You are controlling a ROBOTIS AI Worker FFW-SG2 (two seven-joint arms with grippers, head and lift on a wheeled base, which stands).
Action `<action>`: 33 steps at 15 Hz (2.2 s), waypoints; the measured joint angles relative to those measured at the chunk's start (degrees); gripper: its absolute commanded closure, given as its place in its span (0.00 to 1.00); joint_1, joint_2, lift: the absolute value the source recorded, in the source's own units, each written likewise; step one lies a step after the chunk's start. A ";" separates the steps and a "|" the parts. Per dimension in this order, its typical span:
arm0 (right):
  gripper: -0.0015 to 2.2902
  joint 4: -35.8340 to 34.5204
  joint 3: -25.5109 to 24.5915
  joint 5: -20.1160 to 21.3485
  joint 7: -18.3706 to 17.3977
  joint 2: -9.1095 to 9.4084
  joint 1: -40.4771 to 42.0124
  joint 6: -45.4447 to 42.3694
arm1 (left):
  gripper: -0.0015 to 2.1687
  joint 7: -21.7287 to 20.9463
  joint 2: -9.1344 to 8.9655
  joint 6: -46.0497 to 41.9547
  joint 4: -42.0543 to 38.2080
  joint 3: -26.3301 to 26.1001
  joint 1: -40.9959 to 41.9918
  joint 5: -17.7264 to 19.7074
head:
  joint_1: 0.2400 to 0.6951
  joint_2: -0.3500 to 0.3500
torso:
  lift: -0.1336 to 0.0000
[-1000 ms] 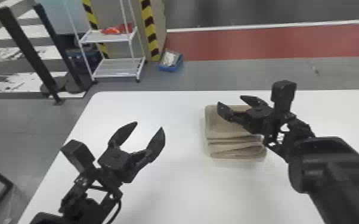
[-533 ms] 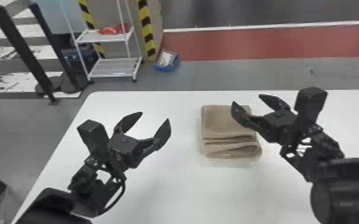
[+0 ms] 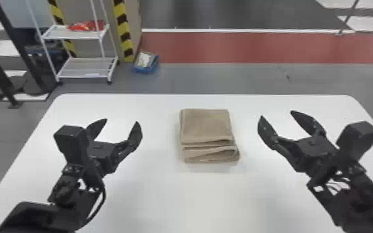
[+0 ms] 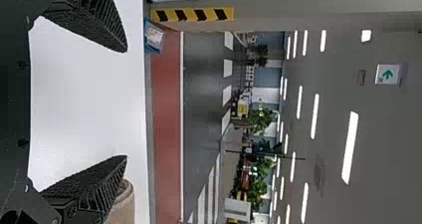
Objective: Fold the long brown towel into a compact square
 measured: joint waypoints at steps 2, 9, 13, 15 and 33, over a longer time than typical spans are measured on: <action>0.05 -2.96 -0.15 -1.22 -2.04 -0.16 4.01 -1.36 | 0.06 2.11 -0.14 -3.62 -0.24 0.53 1.54 0.04 | 1.00 0.52 | 0.07; 0.06 -10.84 -0.99 -3.54 -4.03 -0.89 11.24 -2.28 | 0.06 5.95 0.64 -9.64 -7.54 1.64 6.17 -0.66 | 1.00 0.54 | 0.07; 0.06 -13.80 0.00 -3.35 -6.12 -1.01 14.47 -3.49 | 0.06 8.08 2.45 -15.26 -9.04 -0.18 9.44 -1.26 | 1.00 0.54 | 0.07; 0.06 -14.12 -0.07 -3.47 -5.99 -1.37 15.60 -3.93 | 0.06 8.05 3.39 -15.42 -10.38 0.10 11.23 -0.80 | 1.00 0.54 | 0.07; 0.06 -15.81 -1.34 -5.41 -10.63 -1.66 19.99 -9.46 | 0.06 10.44 4.43 -15.48 -13.08 0.97 13.68 0.59 | 1.00 0.51 | 0.07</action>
